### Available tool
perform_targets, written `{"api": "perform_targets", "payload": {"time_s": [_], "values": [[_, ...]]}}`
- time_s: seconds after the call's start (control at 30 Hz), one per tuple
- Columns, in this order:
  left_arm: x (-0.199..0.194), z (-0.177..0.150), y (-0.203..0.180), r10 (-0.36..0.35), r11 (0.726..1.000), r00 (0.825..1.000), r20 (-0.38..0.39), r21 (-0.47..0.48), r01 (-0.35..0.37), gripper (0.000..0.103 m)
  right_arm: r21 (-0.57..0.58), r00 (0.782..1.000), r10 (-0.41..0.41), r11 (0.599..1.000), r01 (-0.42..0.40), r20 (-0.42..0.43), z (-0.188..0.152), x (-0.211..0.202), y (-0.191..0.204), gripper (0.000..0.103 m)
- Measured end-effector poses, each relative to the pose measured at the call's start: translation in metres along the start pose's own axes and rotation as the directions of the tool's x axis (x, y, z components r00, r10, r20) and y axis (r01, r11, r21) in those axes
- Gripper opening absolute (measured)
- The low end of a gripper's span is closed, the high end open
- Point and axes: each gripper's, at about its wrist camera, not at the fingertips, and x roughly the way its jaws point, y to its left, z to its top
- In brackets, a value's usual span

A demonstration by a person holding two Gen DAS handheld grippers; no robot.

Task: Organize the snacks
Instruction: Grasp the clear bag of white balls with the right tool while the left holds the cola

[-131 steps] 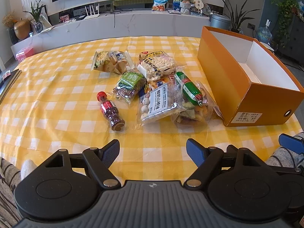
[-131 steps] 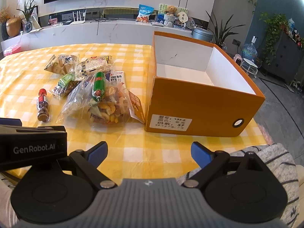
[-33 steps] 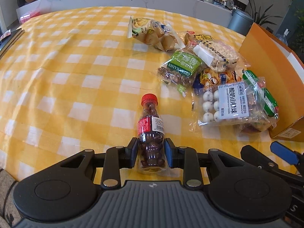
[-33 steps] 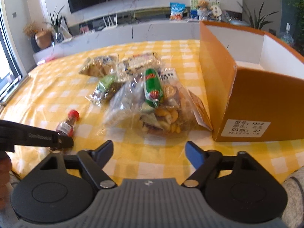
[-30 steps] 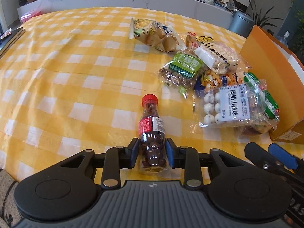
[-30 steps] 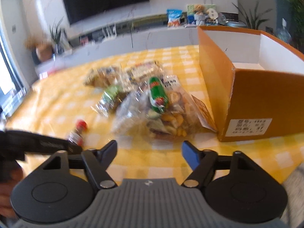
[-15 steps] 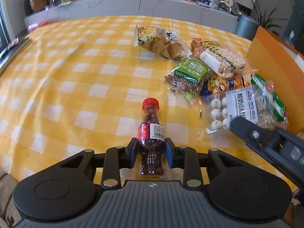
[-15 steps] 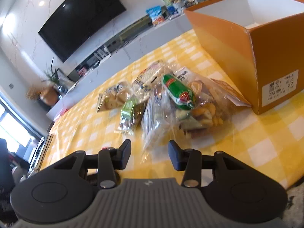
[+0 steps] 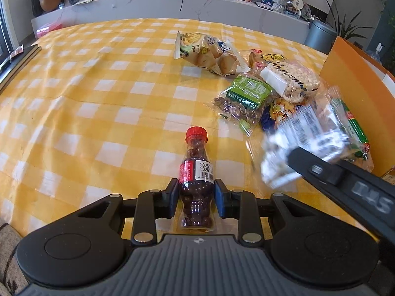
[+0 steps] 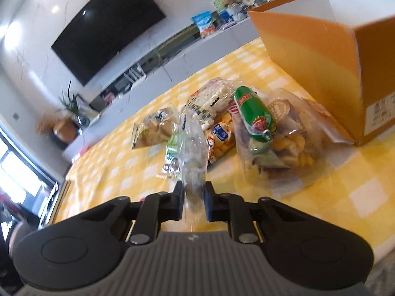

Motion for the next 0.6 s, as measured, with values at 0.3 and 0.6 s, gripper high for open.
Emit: {"api": "perform_targets", "payload": {"time_s": [0.3,0.6], "values": [[-0.001,0.0,0.002,-0.013,1.0,1.0,-0.004,-0.015,0.013,0.034,-0.244,0.949,-0.237,0.952,0.184,-0.207,0.028,-0.037,0.015,0.014],[-0.001,0.0,0.002,-0.011,1.0,1.0,-0.004,-0.01,0.011,0.034,-0.415,0.945,-0.253,0.897,0.149,-0.206,0.032,-0.064,0.036,0.014]]}}
